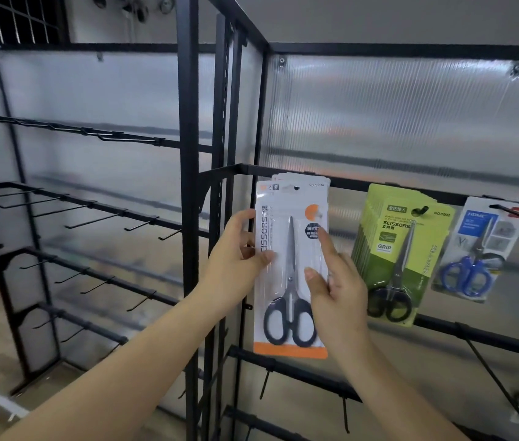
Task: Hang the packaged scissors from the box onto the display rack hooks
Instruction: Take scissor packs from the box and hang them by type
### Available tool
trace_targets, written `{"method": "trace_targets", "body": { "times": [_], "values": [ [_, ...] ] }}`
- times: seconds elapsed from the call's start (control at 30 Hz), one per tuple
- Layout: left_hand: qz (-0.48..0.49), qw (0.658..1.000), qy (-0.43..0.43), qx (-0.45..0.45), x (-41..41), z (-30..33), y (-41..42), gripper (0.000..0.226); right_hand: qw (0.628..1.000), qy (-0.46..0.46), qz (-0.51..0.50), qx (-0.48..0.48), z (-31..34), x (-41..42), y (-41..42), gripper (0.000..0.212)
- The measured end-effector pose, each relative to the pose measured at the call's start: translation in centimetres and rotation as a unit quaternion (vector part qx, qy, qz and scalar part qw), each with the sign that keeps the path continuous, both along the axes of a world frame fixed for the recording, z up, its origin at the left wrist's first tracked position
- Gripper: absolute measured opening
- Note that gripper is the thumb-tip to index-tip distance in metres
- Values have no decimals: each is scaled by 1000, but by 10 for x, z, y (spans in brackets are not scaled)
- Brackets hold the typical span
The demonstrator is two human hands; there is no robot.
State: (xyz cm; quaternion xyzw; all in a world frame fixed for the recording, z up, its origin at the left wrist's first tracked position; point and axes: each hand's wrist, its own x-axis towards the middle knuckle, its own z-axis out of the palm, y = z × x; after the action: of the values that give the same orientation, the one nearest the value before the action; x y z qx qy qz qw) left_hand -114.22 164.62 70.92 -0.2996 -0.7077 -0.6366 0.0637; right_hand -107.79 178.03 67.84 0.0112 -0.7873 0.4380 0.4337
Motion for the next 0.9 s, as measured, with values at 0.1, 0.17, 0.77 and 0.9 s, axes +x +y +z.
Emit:
{"method": "trace_targets", "body": {
  "times": [0.1, 0.17, 0.77, 0.9],
  "values": [
    [11, 999, 18, 25, 0, 0, 4, 56, 1000, 8, -6, 18, 2, -2, 4, 65],
    [4, 999, 22, 41, -1, 1, 6, 56, 999, 16, -4, 29, 4, -1, 6, 66],
    [105, 969, 159, -156, -1, 12, 12, 14, 994, 23, -38, 98, 21, 0, 6, 48],
    [200, 909, 271, -248, 0, 14, 7, 25, 989, -23, -56, 133, 31, 3, 1, 48]
  ]
}}
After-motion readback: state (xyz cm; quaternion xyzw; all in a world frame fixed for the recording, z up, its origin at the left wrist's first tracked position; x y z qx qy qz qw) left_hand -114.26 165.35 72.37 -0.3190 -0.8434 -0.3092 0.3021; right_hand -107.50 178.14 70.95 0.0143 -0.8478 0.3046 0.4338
